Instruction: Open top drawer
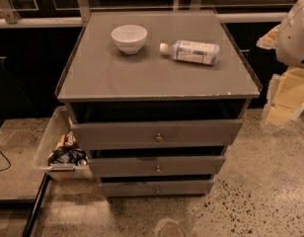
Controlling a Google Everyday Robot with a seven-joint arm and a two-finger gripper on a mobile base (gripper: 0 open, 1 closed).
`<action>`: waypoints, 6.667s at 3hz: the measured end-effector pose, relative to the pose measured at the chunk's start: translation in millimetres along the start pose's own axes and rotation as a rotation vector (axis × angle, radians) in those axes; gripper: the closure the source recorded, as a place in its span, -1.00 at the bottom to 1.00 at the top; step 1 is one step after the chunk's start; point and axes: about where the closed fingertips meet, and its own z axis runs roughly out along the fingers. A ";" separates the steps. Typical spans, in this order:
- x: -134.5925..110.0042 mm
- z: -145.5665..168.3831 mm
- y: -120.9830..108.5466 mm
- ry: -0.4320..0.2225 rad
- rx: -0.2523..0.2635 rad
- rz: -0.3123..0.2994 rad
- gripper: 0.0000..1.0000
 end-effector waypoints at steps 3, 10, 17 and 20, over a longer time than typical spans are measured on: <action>10.5 37.1 21.5 -0.037 -0.042 -0.049 -1.00; 30.8 248.7 -17.7 -0.287 -0.076 -0.179 -1.00; 6.3 369.5 -46.3 -0.403 -0.054 -0.273 -1.00; 6.3 369.5 -46.1 -0.403 -0.055 -0.273 0.30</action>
Offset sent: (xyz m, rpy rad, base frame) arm -0.0112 -0.0035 -0.0280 0.0063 0.0434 0.0278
